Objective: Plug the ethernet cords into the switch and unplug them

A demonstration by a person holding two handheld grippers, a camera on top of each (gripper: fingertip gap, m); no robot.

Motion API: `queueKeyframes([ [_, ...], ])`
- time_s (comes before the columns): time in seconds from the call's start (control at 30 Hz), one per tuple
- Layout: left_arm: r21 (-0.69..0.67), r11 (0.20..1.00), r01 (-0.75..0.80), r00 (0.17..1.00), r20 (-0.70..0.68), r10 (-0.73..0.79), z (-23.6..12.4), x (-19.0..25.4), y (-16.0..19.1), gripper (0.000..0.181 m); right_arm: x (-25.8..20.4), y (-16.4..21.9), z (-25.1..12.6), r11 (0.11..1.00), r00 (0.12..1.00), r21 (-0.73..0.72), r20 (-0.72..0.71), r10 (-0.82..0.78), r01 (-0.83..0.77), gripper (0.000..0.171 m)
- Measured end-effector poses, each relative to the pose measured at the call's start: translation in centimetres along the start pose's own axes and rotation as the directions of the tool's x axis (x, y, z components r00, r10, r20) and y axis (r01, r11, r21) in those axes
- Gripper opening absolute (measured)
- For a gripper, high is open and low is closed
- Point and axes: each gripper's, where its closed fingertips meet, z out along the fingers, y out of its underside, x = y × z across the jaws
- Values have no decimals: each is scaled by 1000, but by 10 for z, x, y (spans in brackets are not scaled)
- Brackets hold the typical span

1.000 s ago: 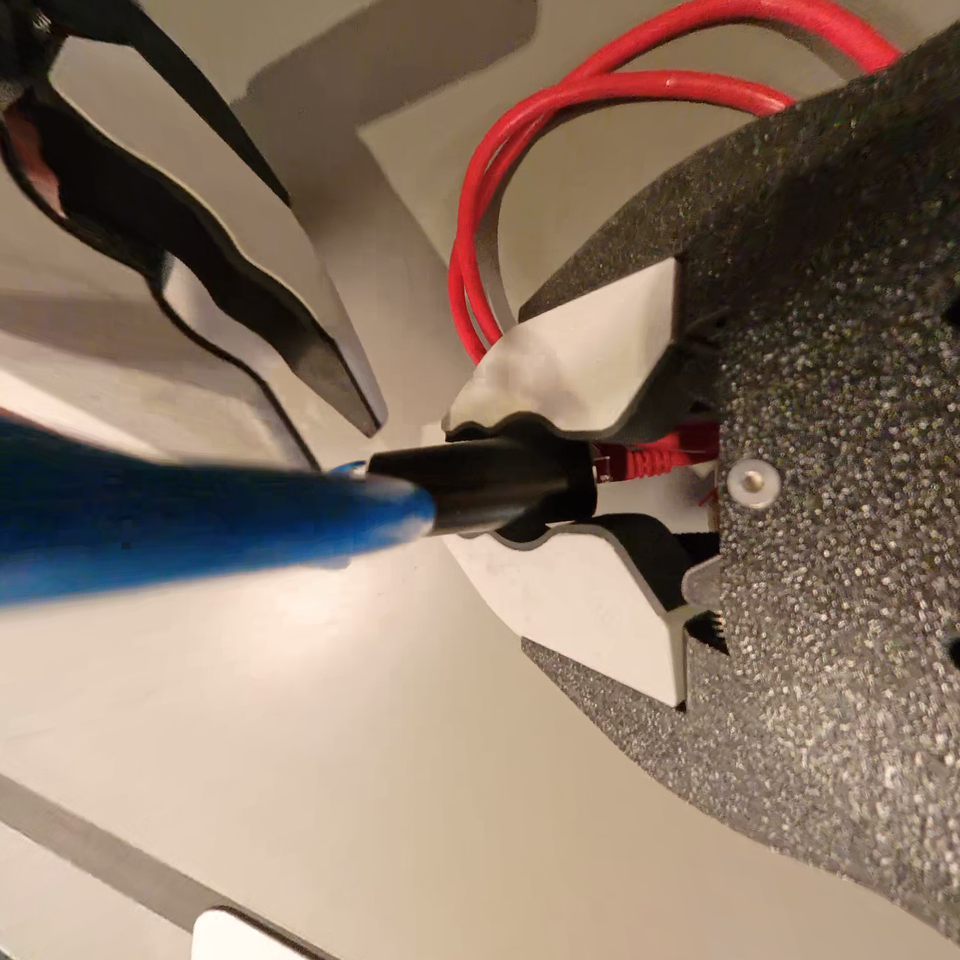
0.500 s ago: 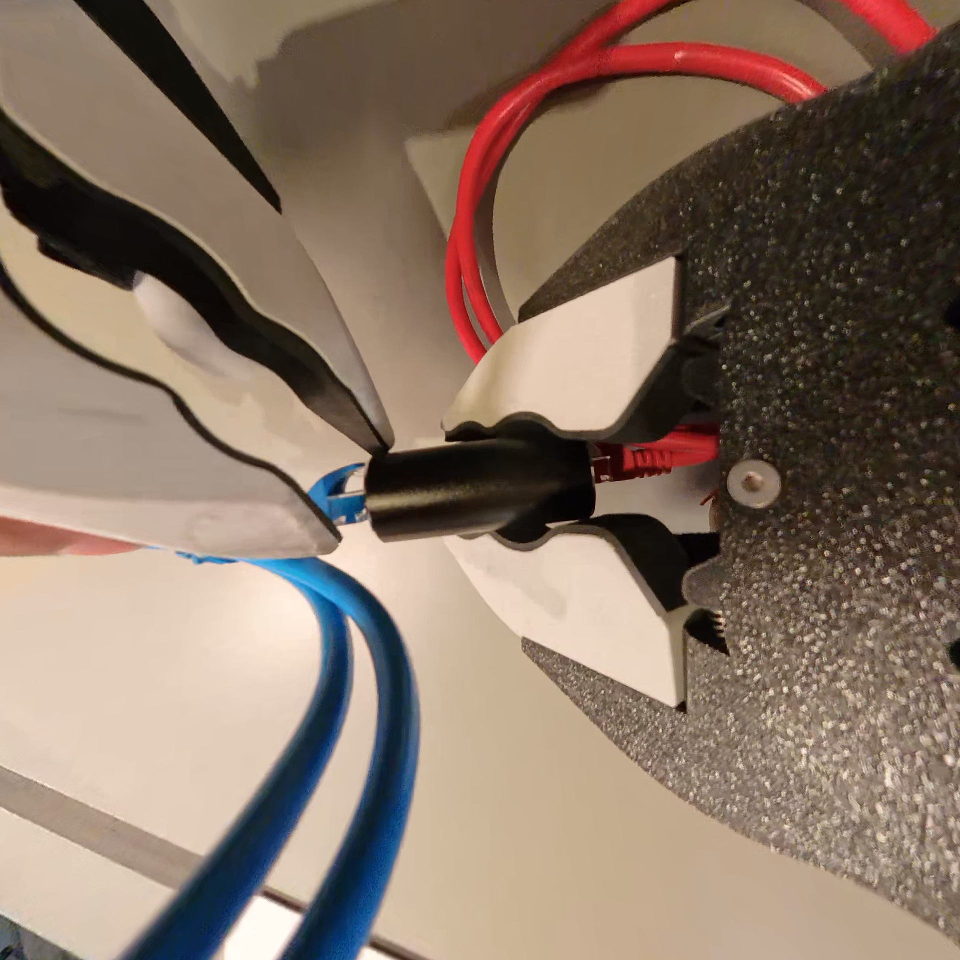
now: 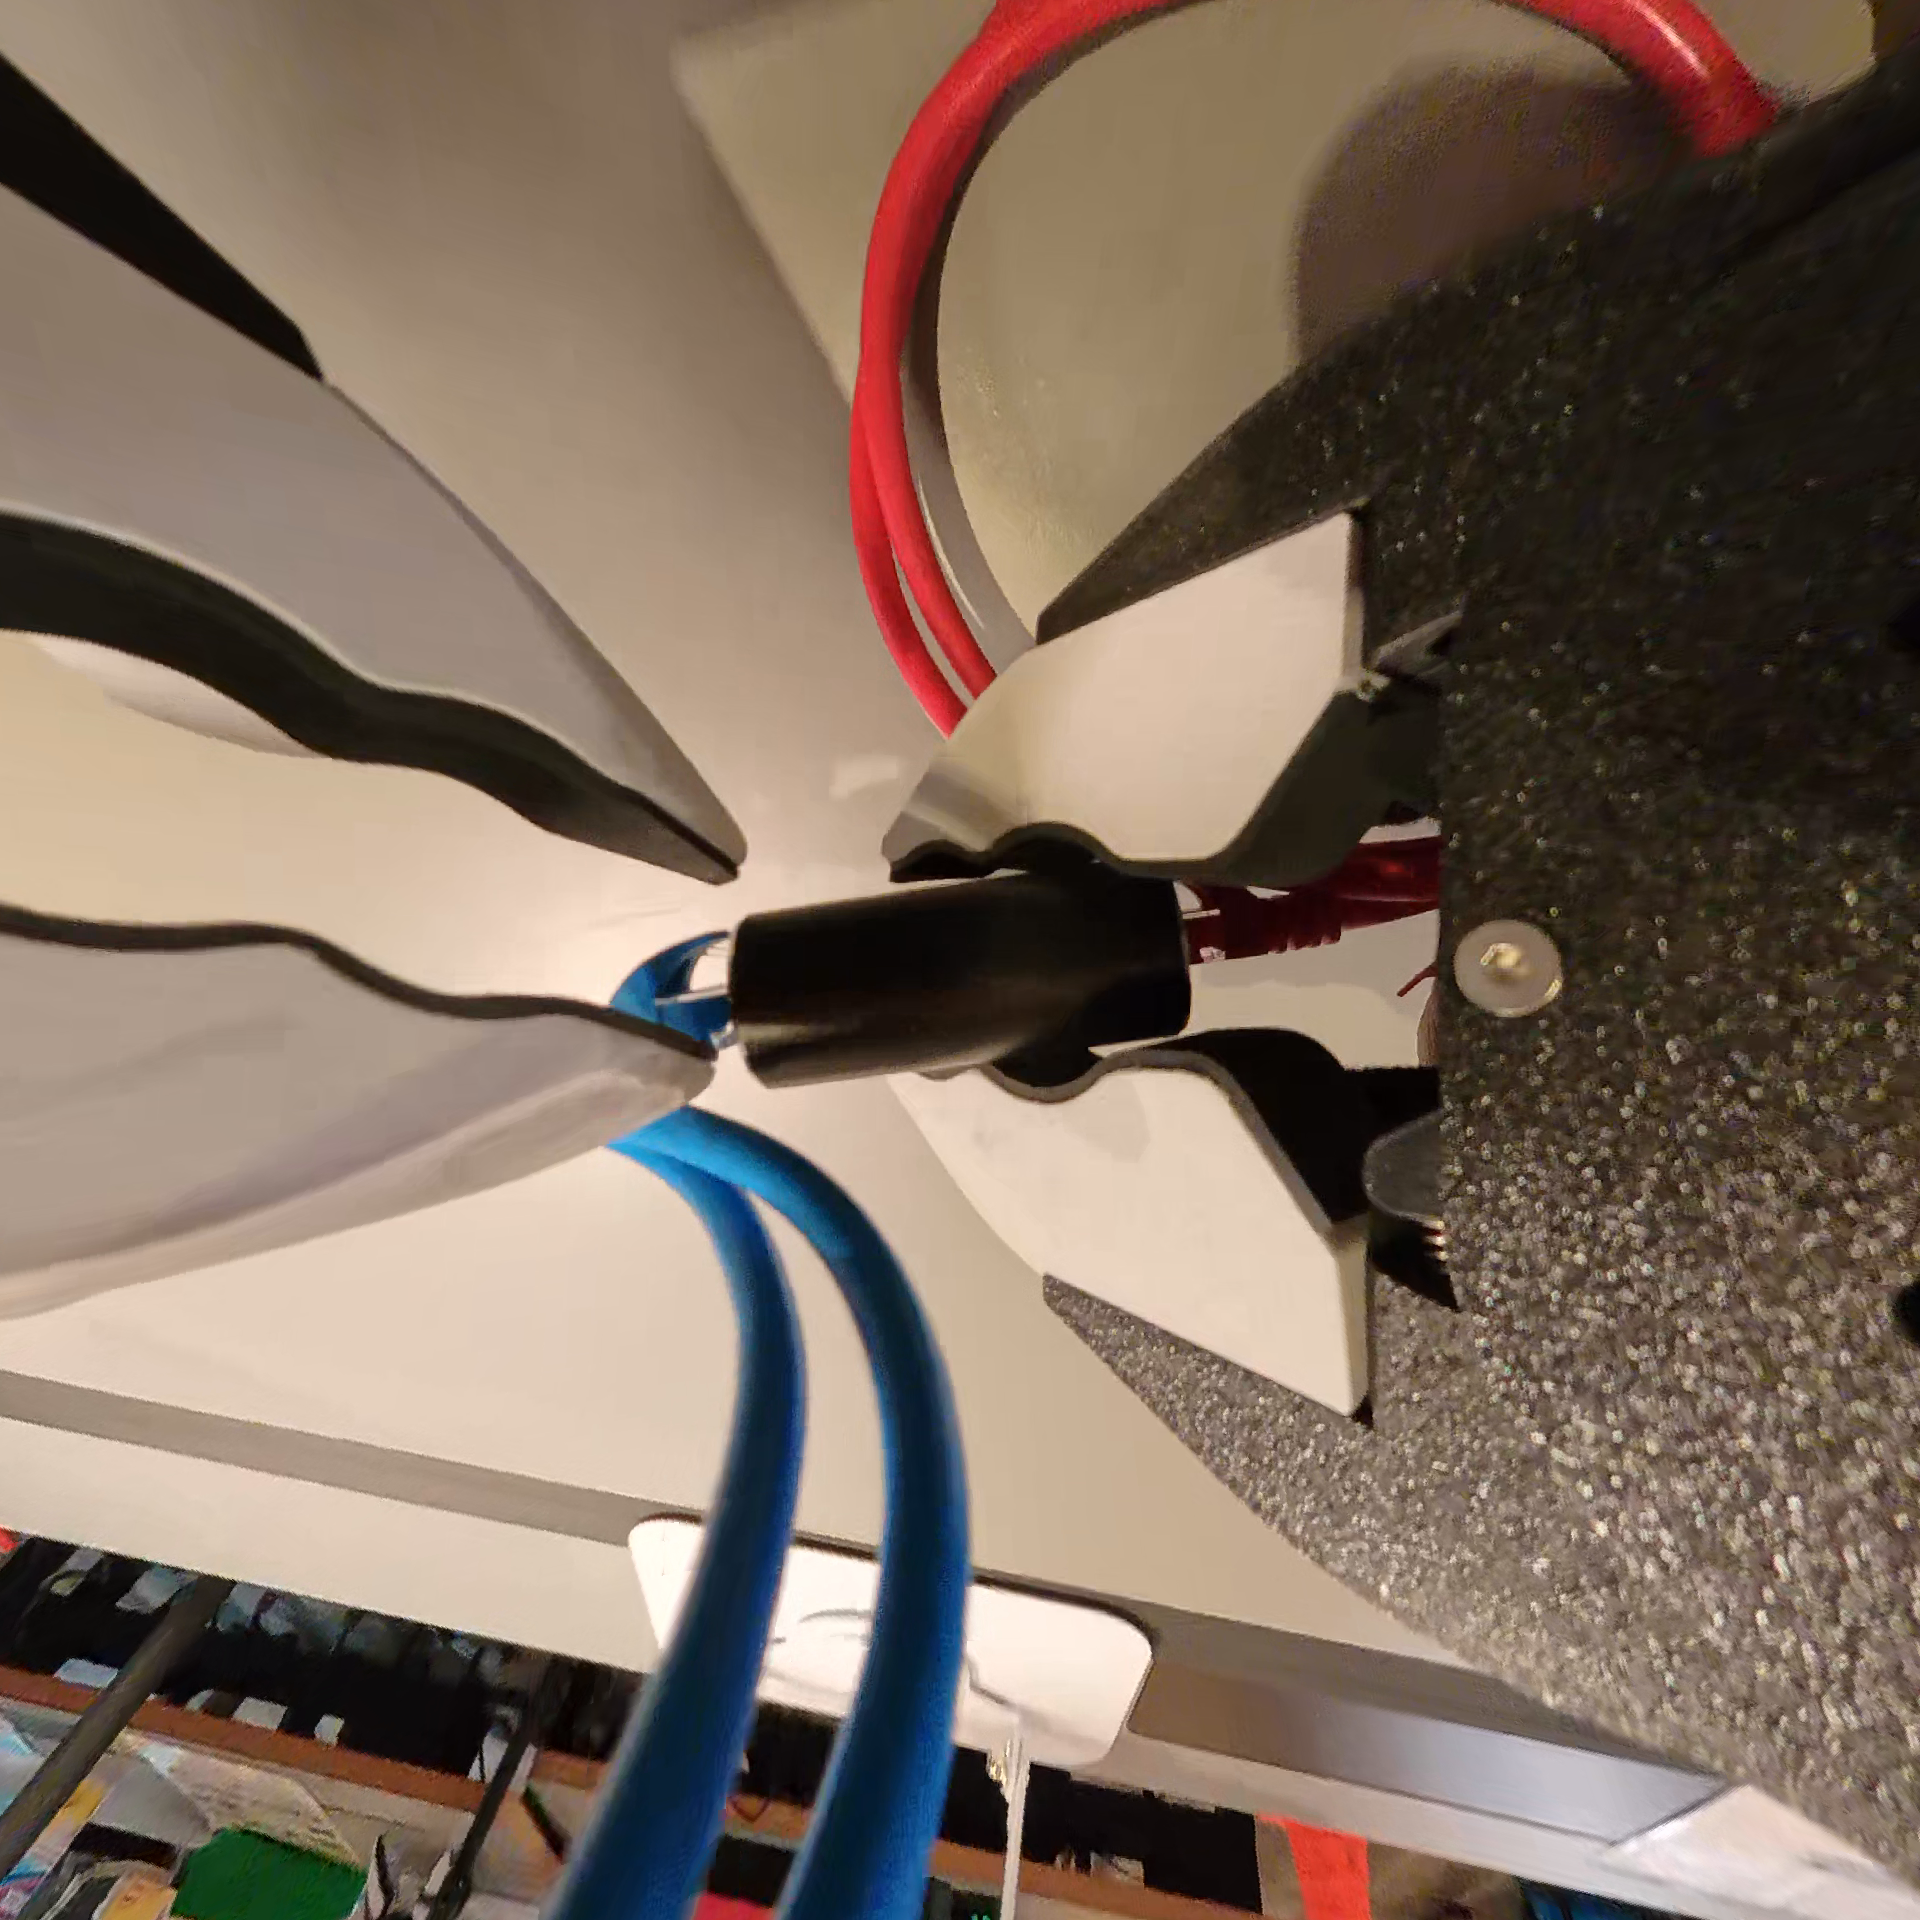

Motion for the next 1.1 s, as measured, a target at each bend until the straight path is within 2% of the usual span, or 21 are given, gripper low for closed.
queueKeyframes([
  [0.27, -39, 998, -59, 998, 30, 60, 4, 2, 5, 29, -4, 11, 11, 999, 1000, -39, -10, -1, 1, 19],
  [0.7, -11, 999, -32, 999, 0, 32, 9, 5, 8, 29, -7, 14, 15, 998, 999, 25, -4, 53, -53, 16],
  [1.1, -50, 999, -7, 992, 126, 14, 14, -11, 15, 29, 5, 21, 24, 984, 975, -36, -149, 165, -172, 14],
])
